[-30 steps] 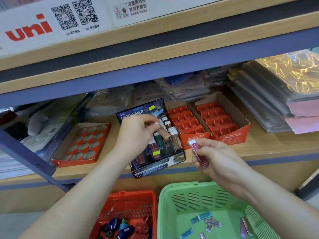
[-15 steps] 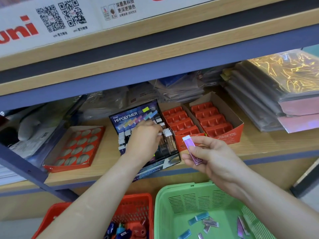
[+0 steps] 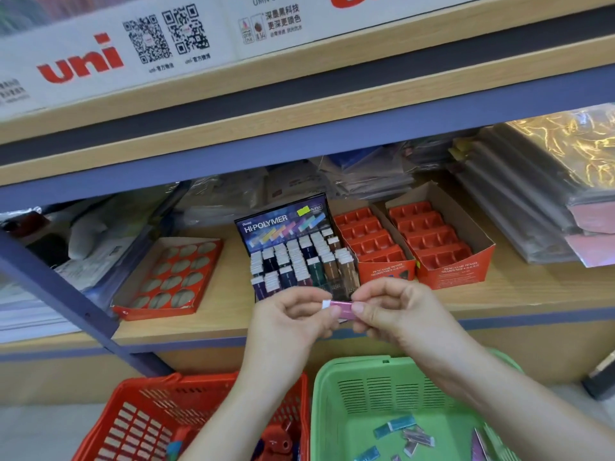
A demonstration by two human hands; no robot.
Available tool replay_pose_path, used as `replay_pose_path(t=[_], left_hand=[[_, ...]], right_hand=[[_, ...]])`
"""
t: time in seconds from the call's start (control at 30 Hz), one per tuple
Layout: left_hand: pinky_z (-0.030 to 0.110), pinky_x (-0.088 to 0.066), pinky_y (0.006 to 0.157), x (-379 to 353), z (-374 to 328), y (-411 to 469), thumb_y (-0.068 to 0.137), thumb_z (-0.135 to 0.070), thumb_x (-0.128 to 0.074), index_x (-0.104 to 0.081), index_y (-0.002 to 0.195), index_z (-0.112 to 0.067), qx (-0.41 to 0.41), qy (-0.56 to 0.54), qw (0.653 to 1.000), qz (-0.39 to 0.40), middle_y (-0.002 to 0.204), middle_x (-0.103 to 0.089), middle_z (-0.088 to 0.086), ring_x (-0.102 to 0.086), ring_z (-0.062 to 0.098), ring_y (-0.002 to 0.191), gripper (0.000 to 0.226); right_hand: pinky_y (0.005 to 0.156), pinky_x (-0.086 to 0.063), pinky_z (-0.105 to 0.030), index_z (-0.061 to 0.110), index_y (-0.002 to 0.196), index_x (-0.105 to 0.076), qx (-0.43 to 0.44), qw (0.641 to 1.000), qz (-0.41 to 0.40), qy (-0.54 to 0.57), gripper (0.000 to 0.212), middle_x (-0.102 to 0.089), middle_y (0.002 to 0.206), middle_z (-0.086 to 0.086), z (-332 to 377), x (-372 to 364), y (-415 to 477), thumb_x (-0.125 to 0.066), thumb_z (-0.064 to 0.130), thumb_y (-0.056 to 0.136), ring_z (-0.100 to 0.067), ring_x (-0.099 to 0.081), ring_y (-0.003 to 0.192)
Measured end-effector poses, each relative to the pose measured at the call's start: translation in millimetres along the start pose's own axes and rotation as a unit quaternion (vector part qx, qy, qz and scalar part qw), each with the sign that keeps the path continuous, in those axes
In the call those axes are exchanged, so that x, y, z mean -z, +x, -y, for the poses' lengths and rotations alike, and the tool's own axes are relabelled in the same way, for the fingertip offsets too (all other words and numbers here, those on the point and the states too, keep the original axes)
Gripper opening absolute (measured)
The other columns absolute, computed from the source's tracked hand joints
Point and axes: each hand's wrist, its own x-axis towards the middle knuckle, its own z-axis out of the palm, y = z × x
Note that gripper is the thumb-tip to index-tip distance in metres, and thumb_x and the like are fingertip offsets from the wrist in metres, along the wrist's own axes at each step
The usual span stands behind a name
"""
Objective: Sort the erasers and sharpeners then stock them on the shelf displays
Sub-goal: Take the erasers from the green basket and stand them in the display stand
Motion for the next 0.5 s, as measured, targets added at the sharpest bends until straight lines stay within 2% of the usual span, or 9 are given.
replay_pose_path(t=[0.1,0.2,0.27,0.37,0.4,0.47,0.5], left_hand=[[0.018,-0.052,0.061,27.5,-1.9,4.6,0.076,-0.004,-0.076,-0.075,0.081,-0.018,-0.045,0.061,0.995,-0.063,0.070,-0.073,0.000,-0.065,0.008,0.062,0.015],[0.017,-0.052,0.071,59.6,-7.3,19.7,0.080,-0.014,-0.075,-0.075,0.084,-0.031,-0.091,0.169,0.972,-0.137,0.076,-0.074,-0.013,-0.068,0.003,0.074,0.017],[0.017,-0.050,0.076,72.5,-6.8,30.2,0.081,-0.018,-0.075,-0.074,0.084,-0.034,-0.113,0.231,0.954,-0.153,0.077,-0.072,-0.018,-0.066,-0.002,0.077,0.017],[0.002,-0.043,0.070,78.2,1.7,39.4,0.082,-0.017,-0.074,-0.075,0.089,-0.028,-0.152,0.305,0.928,-0.152,0.076,-0.067,-0.023,-0.063,-0.009,0.074,0.013],[0.000,-0.042,0.071,79.0,4.7,41.1,0.082,-0.016,-0.074,-0.076,0.092,-0.024,-0.170,0.326,0.918,-0.151,0.078,-0.067,-0.022,-0.062,-0.009,0.074,0.013],[-0.001,-0.041,0.074,80.4,8.5,44.2,0.082,-0.014,-0.074,-0.077,0.095,-0.019,-0.216,0.360,0.896,-0.144,0.084,-0.070,-0.016,-0.062,-0.006,0.075,0.014],[0.001,-0.042,0.075,80.6,8.6,45.8,0.082,-0.013,-0.074,-0.076,0.096,-0.017,-0.242,0.380,0.883,-0.135,0.086,-0.070,-0.013,-0.062,-0.003,0.077,0.014]], right_hand=[[0.054,-0.049,-0.017,0.006,0.092,-0.068,0.001,0.998,-0.015,-0.061,0.005,-0.069,0.077,-0.013,-4.4,-2.8,3.5,-0.064,0.003,0.090,-0.013,-0.064,0.065],[0.055,-0.050,-0.016,0.011,0.090,-0.068,0.005,0.992,-0.036,-0.117,0.011,-0.069,0.084,-0.008,-7.7,-2.2,9.2,-0.061,0.003,0.091,-0.012,-0.065,0.068],[0.059,-0.053,-0.021,0.016,0.090,-0.068,0.011,0.987,-0.042,-0.152,0.014,-0.069,0.089,-0.003,-10.4,-1.2,12.5,-0.060,0.004,0.092,-0.013,-0.065,0.074],[0.069,-0.056,-0.031,0.024,0.093,-0.066,0.021,0.977,-0.039,-0.207,0.023,-0.066,0.095,0.003,-14.7,-0.8,17.0,-0.058,0.003,0.091,-0.013,-0.062,0.080],[0.068,-0.056,-0.032,0.028,0.097,-0.065,0.026,0.972,-0.033,-0.231,0.026,-0.064,0.099,0.006,-16.3,-1.0,18.6,-0.058,0.004,0.091,-0.013,-0.062,0.080],[0.061,-0.046,-0.019,0.034,0.110,-0.060,0.042,0.953,-0.012,-0.299,0.033,-0.059,0.110,0.010,-19.7,-0.5,21.2,-0.057,0.007,0.092,-0.006,-0.058,0.081],[0.065,-0.041,-0.014,0.036,0.120,-0.055,0.054,0.938,-0.002,-0.342,0.039,-0.055,0.117,0.010,-21.1,0.4,22.7,-0.057,0.009,0.092,-0.002,-0.054,0.084]])
